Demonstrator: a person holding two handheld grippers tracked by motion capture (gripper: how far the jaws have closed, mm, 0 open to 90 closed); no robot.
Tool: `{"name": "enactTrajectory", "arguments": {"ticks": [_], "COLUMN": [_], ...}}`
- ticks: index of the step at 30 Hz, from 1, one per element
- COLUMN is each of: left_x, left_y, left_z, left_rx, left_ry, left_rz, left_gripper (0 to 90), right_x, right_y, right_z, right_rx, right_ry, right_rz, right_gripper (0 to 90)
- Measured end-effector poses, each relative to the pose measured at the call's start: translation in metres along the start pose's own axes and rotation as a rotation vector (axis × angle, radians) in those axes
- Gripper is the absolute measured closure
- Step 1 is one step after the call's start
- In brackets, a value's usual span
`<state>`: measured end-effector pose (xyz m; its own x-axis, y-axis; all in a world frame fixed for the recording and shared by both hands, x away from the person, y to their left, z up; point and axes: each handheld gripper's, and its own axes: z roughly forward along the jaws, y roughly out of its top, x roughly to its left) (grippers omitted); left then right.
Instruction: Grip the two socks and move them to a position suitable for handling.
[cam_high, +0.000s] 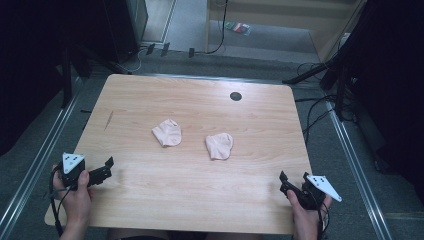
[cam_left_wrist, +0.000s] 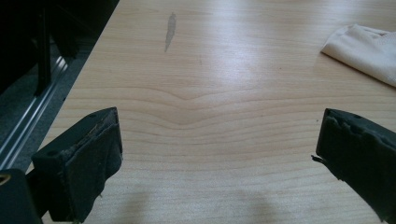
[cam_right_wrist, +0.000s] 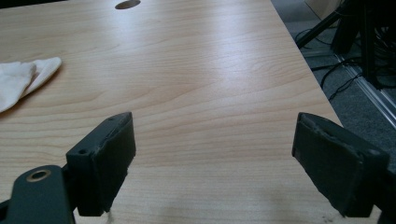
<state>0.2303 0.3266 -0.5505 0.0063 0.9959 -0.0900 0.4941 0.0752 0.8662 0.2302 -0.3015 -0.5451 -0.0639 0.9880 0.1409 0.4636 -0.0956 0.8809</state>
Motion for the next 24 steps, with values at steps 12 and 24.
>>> {"name": "enactTrajectory", "arguments": {"ticks": [12,24], "left_x": [0.0,0.0], "left_y": [0.0,0.001], "left_z": [0.0,0.002], "left_rx": [0.005,0.022], "left_ry": [0.003,-0.021], "left_rz": [0.0,-0.006], "left_gripper": [0.5,0.5], "right_x": [0.01,0.053], "right_y": [0.007,0.027], "right_z": [-0.006,-0.007], "right_rx": [-0.035,-0.01], "right_ry": [0.034,0.028], "right_rz": [-0.01,-0.134], "right_gripper": [13.6,17.5]}}
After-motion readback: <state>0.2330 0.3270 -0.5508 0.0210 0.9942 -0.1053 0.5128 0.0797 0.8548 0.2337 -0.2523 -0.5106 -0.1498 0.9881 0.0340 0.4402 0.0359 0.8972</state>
